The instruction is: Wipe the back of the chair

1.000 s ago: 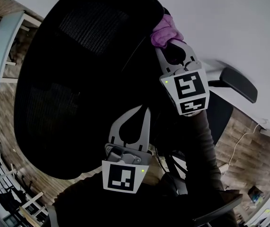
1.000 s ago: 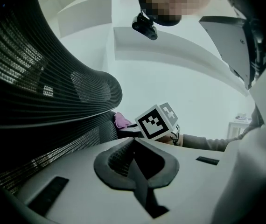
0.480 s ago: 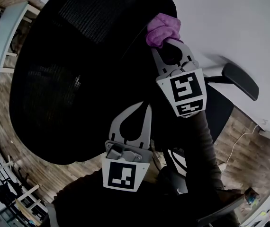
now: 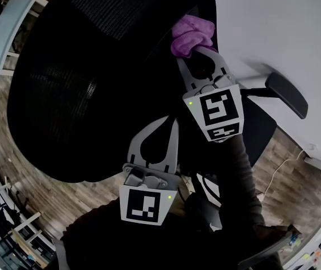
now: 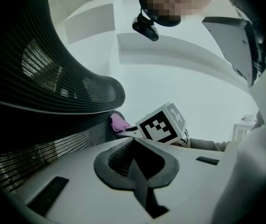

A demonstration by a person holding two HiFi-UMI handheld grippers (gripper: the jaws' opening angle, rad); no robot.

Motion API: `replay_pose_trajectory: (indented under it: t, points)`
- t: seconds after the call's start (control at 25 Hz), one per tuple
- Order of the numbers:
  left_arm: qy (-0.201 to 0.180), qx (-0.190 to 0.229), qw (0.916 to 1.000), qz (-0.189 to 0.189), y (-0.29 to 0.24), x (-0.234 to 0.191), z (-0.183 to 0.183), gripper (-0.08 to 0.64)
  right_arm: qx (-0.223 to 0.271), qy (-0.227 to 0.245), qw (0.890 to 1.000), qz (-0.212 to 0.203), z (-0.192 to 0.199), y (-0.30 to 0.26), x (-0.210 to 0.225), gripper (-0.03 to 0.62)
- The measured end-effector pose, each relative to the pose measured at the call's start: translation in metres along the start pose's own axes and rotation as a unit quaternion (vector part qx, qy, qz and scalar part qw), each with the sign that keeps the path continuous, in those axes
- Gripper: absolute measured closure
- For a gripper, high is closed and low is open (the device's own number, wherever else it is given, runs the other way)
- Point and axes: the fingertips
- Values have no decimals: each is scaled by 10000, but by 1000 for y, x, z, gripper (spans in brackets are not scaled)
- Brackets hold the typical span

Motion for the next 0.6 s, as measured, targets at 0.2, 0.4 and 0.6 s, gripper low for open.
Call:
replay_pose_trajectory:
  t: [0.2,0.4,0.6]
  points:
    - [-1,20,9999,-102,8,-3,4,551,13,27,10000,-38,3,1,-10,546]
    - [28,42,9998,-177,15,-5,5,551,24,45,9999,-105,3,2,-21,546]
    - [23,51,9996,-263,23,-10,7,551,39,55,9998,-195,1,1,-37,546]
Point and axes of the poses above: the fingertips, and each gripper's own axes: y backward along the fingers, x to its right, z out of its underside, and after that the axes turned 11 degrees about -z, right-handed
